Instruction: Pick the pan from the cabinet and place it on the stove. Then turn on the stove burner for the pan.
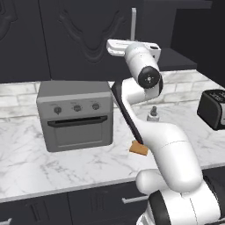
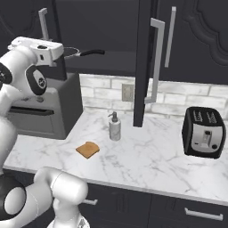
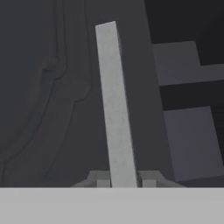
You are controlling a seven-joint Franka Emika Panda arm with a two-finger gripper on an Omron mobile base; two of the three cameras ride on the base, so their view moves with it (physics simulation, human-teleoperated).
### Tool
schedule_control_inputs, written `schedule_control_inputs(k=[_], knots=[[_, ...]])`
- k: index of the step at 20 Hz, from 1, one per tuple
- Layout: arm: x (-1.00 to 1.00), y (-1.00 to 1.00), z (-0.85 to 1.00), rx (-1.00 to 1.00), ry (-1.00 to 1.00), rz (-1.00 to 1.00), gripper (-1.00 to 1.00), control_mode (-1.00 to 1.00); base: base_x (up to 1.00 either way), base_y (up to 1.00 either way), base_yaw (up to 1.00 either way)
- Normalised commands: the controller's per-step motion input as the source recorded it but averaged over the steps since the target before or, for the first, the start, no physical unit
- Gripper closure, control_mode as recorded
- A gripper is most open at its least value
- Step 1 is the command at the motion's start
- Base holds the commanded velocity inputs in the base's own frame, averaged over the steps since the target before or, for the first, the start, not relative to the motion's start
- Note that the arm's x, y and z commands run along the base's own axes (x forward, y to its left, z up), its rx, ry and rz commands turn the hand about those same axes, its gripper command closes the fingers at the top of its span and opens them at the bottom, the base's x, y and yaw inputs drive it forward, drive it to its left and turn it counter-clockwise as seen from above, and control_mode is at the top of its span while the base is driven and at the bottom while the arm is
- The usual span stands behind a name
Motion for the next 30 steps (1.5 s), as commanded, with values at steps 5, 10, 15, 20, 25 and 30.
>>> schedule_control_inputs(k=[5, 10, 15, 20, 25, 30], knots=[[-0.57, 0.57, 0.18, 0.05, 0.07, 0.0, 1.0, -1.0, 0.0, 0.0, 0.0], [-0.64, 0.63, 0.05, 0.09, 0.16, 0.0, 1.0, -1.0, 0.0, 0.0, 0.0], [-0.69, 0.59, 0.0, 0.1, 0.13, 0.0, 1.0, -1.0, 0.0, 0.0, 0.0], [-0.66, 0.49, -0.06, 0.04, 0.08, 0.05, 1.0, -1.0, 0.0, 0.0, 0.0], [-0.49, 0.49, -0.28, -0.03, 0.0, 0.1, -1.0, -1.0, 0.0, 0.0, 0.0], [-0.49, 0.08, -0.16, 0.02, 0.0, 0.02, -1.0, -1.0, 0.0, 0.0, 0.0]])
